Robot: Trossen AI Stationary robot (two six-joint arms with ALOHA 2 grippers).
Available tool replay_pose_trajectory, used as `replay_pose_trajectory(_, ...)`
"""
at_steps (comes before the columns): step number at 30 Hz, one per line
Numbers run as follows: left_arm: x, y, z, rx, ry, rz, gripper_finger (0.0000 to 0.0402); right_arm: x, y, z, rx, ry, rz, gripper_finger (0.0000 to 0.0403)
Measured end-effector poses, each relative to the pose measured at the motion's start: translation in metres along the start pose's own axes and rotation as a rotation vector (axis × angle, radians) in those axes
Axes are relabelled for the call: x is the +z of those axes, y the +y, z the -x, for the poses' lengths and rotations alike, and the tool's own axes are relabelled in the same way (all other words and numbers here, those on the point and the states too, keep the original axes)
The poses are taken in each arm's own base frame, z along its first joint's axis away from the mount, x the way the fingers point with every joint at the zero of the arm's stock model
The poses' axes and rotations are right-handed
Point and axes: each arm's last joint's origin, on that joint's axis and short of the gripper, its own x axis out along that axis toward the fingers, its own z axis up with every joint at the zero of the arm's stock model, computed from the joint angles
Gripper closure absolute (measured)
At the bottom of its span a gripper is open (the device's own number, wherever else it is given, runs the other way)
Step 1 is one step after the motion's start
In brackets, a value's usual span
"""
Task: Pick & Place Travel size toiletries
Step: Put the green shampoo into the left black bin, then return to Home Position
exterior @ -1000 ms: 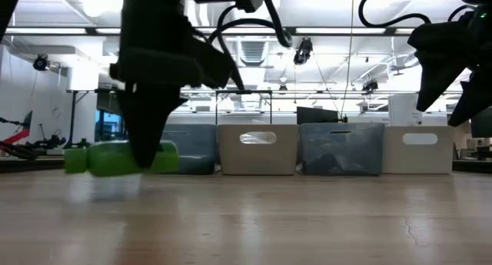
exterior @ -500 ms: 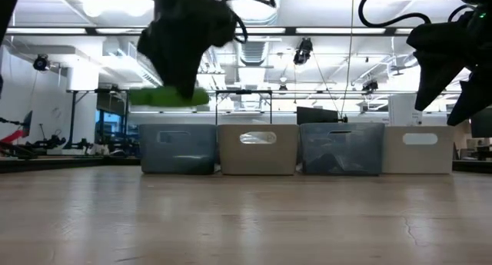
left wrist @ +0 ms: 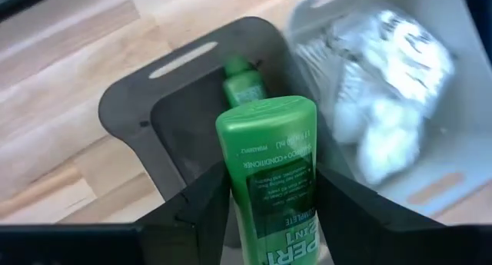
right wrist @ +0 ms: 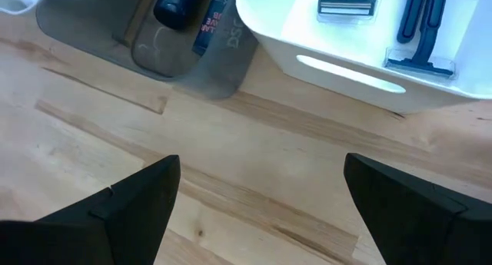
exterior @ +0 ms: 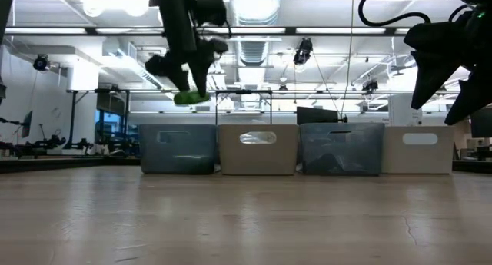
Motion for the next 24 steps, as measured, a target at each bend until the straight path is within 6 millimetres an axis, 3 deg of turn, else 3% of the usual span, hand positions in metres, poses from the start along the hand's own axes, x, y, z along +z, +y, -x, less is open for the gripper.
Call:
replay_pose_trajectory(4, 0.006, 0.011, -0.023, -0.007, 0.017, 0.034, 0.0225, 0.000, 0.000, 0.000, 0.000, 0.000, -0.019, 0.0039)
replay_pose_trajectory(13, -0.006, 0.015, -0.075, 0.037, 0.057, 0.068, 0.0210, 0.000, 0.000, 0.000, 0.000, 0.000, -0.041, 0.0039)
replay_pose_trajectory(18, -0.012, 0.020, -0.077, 0.061, 0.066, 0.086, 0.0154, 0.000, 0.000, 0.000, 0.000, 0.000, -0.059, 0.0039)
replay_pose_trajectory(24, -0.013, 0.016, -0.054, -0.007, 0.026, 0.027, 0.0100, 0.000, 0.000, 0.000, 0.000, 0.000, -0.059, 0.0039)
